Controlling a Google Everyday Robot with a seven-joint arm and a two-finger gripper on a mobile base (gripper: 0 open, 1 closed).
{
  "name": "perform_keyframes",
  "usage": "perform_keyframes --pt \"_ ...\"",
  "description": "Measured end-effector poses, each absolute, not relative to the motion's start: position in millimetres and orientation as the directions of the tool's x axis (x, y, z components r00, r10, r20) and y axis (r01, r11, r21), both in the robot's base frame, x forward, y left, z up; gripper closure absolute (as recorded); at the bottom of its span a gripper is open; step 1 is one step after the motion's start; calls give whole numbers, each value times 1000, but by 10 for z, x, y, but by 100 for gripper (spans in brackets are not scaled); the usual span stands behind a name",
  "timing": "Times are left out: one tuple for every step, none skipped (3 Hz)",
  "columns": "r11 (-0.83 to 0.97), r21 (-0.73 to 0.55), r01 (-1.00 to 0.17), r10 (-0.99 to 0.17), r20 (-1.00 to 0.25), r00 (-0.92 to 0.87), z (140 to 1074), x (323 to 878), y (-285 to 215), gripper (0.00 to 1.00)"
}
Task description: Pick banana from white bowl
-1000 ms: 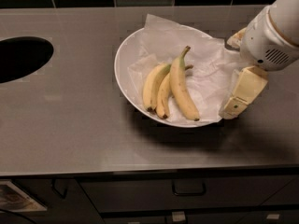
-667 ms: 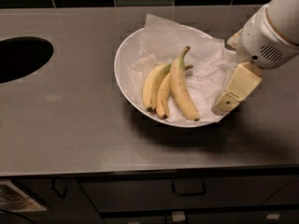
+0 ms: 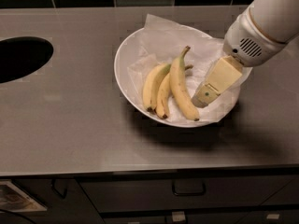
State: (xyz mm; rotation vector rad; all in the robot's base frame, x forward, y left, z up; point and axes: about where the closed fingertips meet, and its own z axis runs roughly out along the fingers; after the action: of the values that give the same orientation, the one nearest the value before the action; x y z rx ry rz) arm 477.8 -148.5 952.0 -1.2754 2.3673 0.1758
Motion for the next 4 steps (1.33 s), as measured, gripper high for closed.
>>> perform_keyframes --pt "566 -95 -819 -763 -438 -476 9520 4778 -1485 0" --pt "582 -119 -804 -758 -436 -485 9522 4804 -1381 0" --pt "614 -116 -781 -740 -430 -517 9437 4890 -1299 0" --pt "619 -109 -778 -738 -421 -528 9363 4990 -1205 7"
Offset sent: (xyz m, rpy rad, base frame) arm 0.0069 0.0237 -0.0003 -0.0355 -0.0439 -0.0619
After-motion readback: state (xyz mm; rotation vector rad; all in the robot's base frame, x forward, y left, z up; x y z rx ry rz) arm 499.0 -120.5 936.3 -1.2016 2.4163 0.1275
